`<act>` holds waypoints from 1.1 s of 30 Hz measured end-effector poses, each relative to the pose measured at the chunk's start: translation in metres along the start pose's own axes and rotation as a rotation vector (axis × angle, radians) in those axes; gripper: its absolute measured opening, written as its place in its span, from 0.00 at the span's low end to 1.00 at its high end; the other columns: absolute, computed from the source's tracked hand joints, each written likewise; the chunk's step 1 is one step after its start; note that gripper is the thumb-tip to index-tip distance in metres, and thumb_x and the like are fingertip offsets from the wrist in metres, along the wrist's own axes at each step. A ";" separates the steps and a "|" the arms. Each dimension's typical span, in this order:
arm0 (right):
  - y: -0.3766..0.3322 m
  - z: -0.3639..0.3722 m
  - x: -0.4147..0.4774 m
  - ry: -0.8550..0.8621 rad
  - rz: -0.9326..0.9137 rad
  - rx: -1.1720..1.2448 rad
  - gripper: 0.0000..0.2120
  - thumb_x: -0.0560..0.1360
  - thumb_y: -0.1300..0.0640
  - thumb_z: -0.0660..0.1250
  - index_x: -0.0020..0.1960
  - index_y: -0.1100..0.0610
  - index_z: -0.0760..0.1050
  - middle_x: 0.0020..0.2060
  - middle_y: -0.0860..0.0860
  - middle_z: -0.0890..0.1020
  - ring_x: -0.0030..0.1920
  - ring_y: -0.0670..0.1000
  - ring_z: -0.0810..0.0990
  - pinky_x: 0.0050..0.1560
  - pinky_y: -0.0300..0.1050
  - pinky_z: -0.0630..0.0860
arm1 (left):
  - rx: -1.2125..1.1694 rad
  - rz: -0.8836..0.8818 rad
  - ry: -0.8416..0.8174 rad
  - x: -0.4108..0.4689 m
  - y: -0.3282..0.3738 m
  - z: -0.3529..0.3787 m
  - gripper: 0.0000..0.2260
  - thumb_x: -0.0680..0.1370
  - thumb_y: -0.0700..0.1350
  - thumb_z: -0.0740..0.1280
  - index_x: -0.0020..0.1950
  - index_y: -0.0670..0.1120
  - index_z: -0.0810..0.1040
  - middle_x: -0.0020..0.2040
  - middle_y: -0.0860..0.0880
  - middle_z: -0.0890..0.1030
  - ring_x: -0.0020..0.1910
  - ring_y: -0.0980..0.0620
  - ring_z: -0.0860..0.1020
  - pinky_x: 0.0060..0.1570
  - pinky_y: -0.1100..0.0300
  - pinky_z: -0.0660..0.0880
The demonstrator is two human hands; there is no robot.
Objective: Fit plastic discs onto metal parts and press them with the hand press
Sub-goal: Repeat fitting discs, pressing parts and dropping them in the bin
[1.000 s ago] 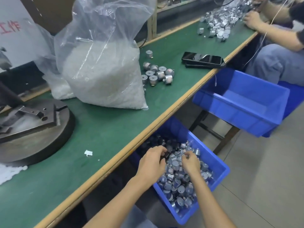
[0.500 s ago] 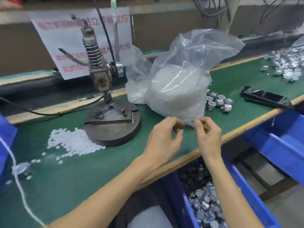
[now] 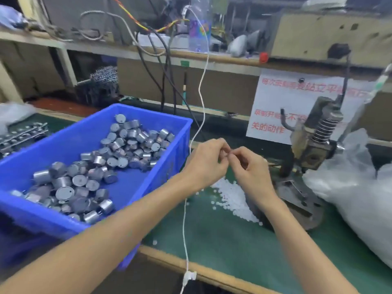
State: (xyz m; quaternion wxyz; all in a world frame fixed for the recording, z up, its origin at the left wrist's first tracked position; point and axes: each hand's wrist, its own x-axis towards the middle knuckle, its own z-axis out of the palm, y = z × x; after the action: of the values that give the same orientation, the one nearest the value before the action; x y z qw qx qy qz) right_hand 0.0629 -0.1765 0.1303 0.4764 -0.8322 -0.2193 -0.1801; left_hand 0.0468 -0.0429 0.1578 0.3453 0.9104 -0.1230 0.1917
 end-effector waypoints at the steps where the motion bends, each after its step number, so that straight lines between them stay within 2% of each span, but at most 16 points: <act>1: -0.011 0.016 0.012 -0.035 -0.040 0.005 0.06 0.75 0.63 0.65 0.41 0.60 0.77 0.29 0.51 0.77 0.31 0.46 0.70 0.33 0.35 0.65 | 0.058 -0.026 -0.002 0.001 -0.011 -0.019 0.08 0.73 0.40 0.62 0.49 0.47 0.77 0.35 0.56 0.72 0.38 0.53 0.71 0.42 0.57 0.72; 3: -0.033 0.051 0.033 -0.104 -0.108 0.005 0.06 0.75 0.64 0.64 0.40 0.60 0.76 0.27 0.47 0.74 0.29 0.44 0.69 0.31 0.34 0.63 | 0.163 -0.083 -0.013 0.002 -0.034 -0.057 0.08 0.73 0.39 0.61 0.49 0.47 0.76 0.35 0.55 0.73 0.39 0.50 0.72 0.42 0.56 0.73; 5: -0.054 0.085 0.048 -0.180 -0.178 -0.005 0.06 0.75 0.64 0.63 0.40 0.60 0.76 0.26 0.45 0.72 0.29 0.45 0.68 0.33 0.39 0.63 | 0.230 -0.147 -0.029 -0.002 -0.059 -0.089 0.07 0.73 0.38 0.61 0.48 0.47 0.76 0.35 0.53 0.75 0.39 0.48 0.74 0.43 0.54 0.74; 7: -0.071 0.117 0.061 -0.286 -0.248 -0.029 0.06 0.75 0.65 0.62 0.41 0.61 0.75 0.30 0.49 0.74 0.32 0.47 0.67 0.36 0.43 0.62 | 0.285 -0.210 -0.058 -0.006 -0.087 -0.113 0.05 0.73 0.38 0.61 0.46 0.44 0.76 0.37 0.49 0.77 0.42 0.45 0.76 0.44 0.50 0.74; 9: -0.085 0.146 0.072 -0.449 -0.279 -0.098 0.06 0.74 0.65 0.60 0.43 0.60 0.75 0.35 0.54 0.78 0.36 0.51 0.68 0.38 0.41 0.60 | 0.360 -0.286 -0.126 -0.011 -0.115 -0.129 0.06 0.73 0.38 0.61 0.46 0.42 0.76 0.41 0.46 0.79 0.43 0.45 0.76 0.43 0.51 0.74; 12: -0.098 0.177 0.082 -0.683 -0.260 -0.224 0.06 0.74 0.65 0.59 0.41 0.59 0.74 0.36 0.54 0.78 0.37 0.54 0.71 0.37 0.45 0.64 | 0.553 -0.437 -0.342 -0.016 -0.156 -0.140 0.10 0.73 0.40 0.62 0.53 0.45 0.76 0.45 0.47 0.78 0.44 0.47 0.74 0.37 0.57 0.71; 14: -0.098 0.191 0.081 -0.791 -0.224 -0.307 0.08 0.74 0.64 0.58 0.46 0.64 0.76 0.39 0.58 0.79 0.39 0.57 0.75 0.39 0.48 0.71 | 0.713 -0.548 -0.505 -0.021 -0.180 -0.144 0.12 0.73 0.42 0.65 0.56 0.47 0.76 0.50 0.47 0.77 0.47 0.47 0.75 0.38 0.58 0.69; 16: -0.093 0.198 0.078 -0.901 -0.194 -0.423 0.09 0.75 0.63 0.58 0.49 0.65 0.76 0.44 0.60 0.79 0.44 0.59 0.77 0.45 0.50 0.76 | 0.834 -0.610 -0.641 -0.026 -0.200 -0.143 0.13 0.72 0.45 0.68 0.56 0.46 0.77 0.51 0.47 0.77 0.47 0.47 0.75 0.39 0.58 0.71; 18: -0.088 0.199 0.077 -0.940 -0.179 -0.489 0.09 0.75 0.62 0.57 0.49 0.63 0.75 0.46 0.60 0.78 0.46 0.59 0.78 0.48 0.51 0.77 | 0.874 -0.634 -0.685 -0.029 -0.214 -0.141 0.14 0.69 0.43 0.70 0.55 0.45 0.78 0.53 0.46 0.78 0.48 0.46 0.76 0.40 0.57 0.72; 22: -0.089 0.196 0.080 -0.859 -0.170 -0.447 0.10 0.74 0.63 0.57 0.48 0.65 0.75 0.44 0.61 0.79 0.46 0.60 0.77 0.47 0.54 0.77 | 0.940 -0.612 -0.685 -0.028 -0.221 -0.136 0.15 0.69 0.44 0.72 0.54 0.45 0.76 0.55 0.48 0.77 0.54 0.46 0.76 0.42 0.57 0.71; 24: -0.089 0.196 0.078 -0.859 -0.177 -0.461 0.10 0.74 0.62 0.57 0.48 0.65 0.75 0.43 0.60 0.80 0.46 0.60 0.78 0.48 0.55 0.77 | 0.968 -0.594 -0.709 -0.028 -0.218 -0.135 0.12 0.70 0.45 0.71 0.50 0.46 0.73 0.54 0.48 0.76 0.54 0.46 0.75 0.43 0.56 0.69; 27: -0.086 0.196 0.078 -0.846 -0.197 -0.487 0.10 0.74 0.62 0.59 0.50 0.63 0.76 0.47 0.59 0.80 0.50 0.60 0.77 0.50 0.55 0.77 | 0.824 -0.631 -0.598 -0.028 -0.211 -0.143 0.08 0.72 0.46 0.68 0.43 0.42 0.73 0.48 0.44 0.77 0.44 0.45 0.75 0.41 0.54 0.72; 30: -0.085 0.195 0.078 -0.790 -0.226 -0.445 0.16 0.75 0.60 0.61 0.63 0.57 0.71 0.54 0.57 0.77 0.56 0.59 0.74 0.52 0.53 0.74 | 0.243 -0.692 -0.335 -0.021 -0.195 -0.151 0.08 0.75 0.44 0.67 0.47 0.39 0.78 0.42 0.42 0.80 0.38 0.48 0.76 0.43 0.52 0.77; 32: -0.086 0.193 0.078 -0.719 -0.261 -0.391 0.23 0.75 0.59 0.63 0.70 0.54 0.65 0.56 0.57 0.75 0.57 0.59 0.74 0.50 0.51 0.73 | -0.142 -0.683 -0.163 -0.014 -0.169 -0.148 0.05 0.74 0.38 0.68 0.49 0.42 0.76 0.35 0.47 0.80 0.33 0.55 0.78 0.34 0.61 0.76; 33: -0.088 0.190 0.078 -0.657 -0.276 -0.357 0.25 0.75 0.58 0.64 0.71 0.54 0.63 0.56 0.57 0.76 0.56 0.58 0.74 0.49 0.50 0.72 | -0.234 -0.665 -0.090 -0.010 -0.153 -0.145 0.06 0.73 0.34 0.66 0.48 0.43 0.75 0.31 0.50 0.79 0.30 0.58 0.77 0.29 0.66 0.73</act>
State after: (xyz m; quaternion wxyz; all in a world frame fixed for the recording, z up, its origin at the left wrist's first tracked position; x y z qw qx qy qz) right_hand 0.0988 0.0437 0.1415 0.2001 -0.8779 -0.4350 -0.0021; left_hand 0.0543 0.1683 0.1642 0.4848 0.8626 0.1438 0.0134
